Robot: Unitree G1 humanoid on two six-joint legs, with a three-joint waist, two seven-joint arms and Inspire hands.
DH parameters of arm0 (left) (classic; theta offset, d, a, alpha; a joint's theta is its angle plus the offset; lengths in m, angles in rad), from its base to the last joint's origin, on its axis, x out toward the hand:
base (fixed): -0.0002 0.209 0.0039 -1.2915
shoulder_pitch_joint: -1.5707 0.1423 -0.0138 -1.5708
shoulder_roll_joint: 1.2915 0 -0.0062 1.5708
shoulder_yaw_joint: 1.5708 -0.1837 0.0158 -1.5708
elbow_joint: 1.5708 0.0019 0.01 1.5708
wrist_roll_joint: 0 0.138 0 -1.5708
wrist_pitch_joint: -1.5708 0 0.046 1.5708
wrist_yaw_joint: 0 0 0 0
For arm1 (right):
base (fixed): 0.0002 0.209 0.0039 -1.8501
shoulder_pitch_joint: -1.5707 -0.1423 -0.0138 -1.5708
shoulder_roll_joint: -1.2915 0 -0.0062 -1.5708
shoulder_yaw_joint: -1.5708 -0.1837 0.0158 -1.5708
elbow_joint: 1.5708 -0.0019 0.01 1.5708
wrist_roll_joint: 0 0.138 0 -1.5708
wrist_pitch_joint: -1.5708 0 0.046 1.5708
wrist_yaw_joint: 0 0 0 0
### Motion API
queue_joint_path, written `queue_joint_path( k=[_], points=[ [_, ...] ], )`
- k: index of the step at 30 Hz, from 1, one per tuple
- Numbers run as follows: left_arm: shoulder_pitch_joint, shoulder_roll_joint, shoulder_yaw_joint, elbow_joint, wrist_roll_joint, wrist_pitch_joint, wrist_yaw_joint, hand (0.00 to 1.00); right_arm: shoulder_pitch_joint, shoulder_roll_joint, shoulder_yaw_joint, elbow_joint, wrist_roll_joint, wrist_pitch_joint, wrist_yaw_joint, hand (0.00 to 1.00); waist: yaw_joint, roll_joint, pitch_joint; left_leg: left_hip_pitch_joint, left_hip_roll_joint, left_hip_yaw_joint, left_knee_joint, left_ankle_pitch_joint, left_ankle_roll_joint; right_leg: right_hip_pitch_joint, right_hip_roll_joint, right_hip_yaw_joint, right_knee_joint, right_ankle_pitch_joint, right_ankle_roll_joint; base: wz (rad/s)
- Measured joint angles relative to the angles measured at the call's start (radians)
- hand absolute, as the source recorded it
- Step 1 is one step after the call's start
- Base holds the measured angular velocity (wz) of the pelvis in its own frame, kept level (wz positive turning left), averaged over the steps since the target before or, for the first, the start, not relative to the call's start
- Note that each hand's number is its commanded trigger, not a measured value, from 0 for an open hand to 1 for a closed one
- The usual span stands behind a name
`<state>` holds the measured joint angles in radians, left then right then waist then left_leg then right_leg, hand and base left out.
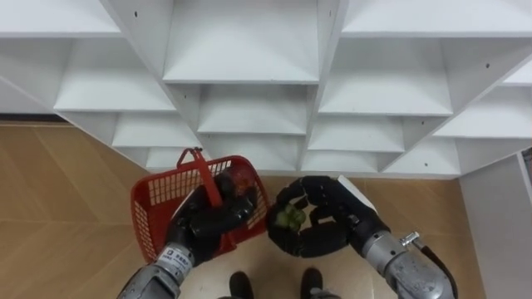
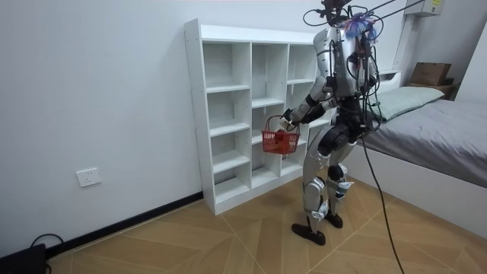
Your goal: Collect fruits from the closet
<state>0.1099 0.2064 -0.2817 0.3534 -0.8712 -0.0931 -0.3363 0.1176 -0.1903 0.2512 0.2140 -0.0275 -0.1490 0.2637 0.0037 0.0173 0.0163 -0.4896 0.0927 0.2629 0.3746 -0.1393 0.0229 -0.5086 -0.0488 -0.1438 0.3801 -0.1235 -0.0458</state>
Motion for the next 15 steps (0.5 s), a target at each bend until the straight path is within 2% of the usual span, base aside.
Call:
queue_joint_path(
  k=[15],
  points=[
    [-0.001, -0.002, 0.003, 0.009, 0.002, 0.000, 0.000, 1.00, 0.000, -0.001, -0.001, -0.019, 0.000, -0.002, 0.000, 1.00, 0.000, 0.000, 0.0000, -0.002, 0.001, 0.000, 0.000, 0.000, 0.000, -0.002, 0.001, 0.000, -0.002, 0.000, 0.000, 0.00]
  ],
)
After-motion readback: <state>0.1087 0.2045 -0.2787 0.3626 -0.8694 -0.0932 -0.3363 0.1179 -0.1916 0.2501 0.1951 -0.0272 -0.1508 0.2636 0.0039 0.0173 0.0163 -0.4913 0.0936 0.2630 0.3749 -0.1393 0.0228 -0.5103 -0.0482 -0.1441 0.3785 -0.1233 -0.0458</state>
